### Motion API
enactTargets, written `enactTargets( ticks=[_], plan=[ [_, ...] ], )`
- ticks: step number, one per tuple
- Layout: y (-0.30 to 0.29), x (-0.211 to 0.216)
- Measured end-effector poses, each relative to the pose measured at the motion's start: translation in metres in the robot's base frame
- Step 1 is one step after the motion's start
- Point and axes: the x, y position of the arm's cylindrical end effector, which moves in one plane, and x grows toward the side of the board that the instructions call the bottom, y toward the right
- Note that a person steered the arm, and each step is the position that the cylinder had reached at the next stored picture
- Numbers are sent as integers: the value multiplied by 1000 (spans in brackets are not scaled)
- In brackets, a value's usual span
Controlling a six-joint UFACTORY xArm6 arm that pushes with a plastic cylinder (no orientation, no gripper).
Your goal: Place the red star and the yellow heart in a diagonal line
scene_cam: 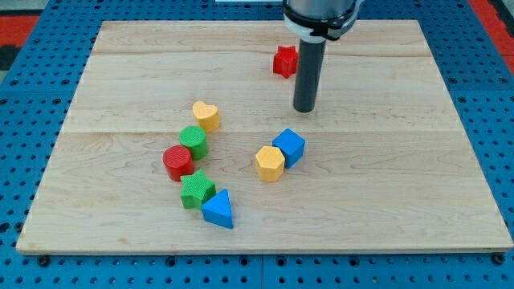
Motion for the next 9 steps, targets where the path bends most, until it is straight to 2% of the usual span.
enactTargets(
  ticks=[1, 3, 4, 6, 7, 8, 9],
  plan=[
    [-49, 7],
    [-11, 7],
    [-55, 6],
    [-200, 15],
    [-170, 3],
    [-68, -9],
    [23, -66]
  ],
)
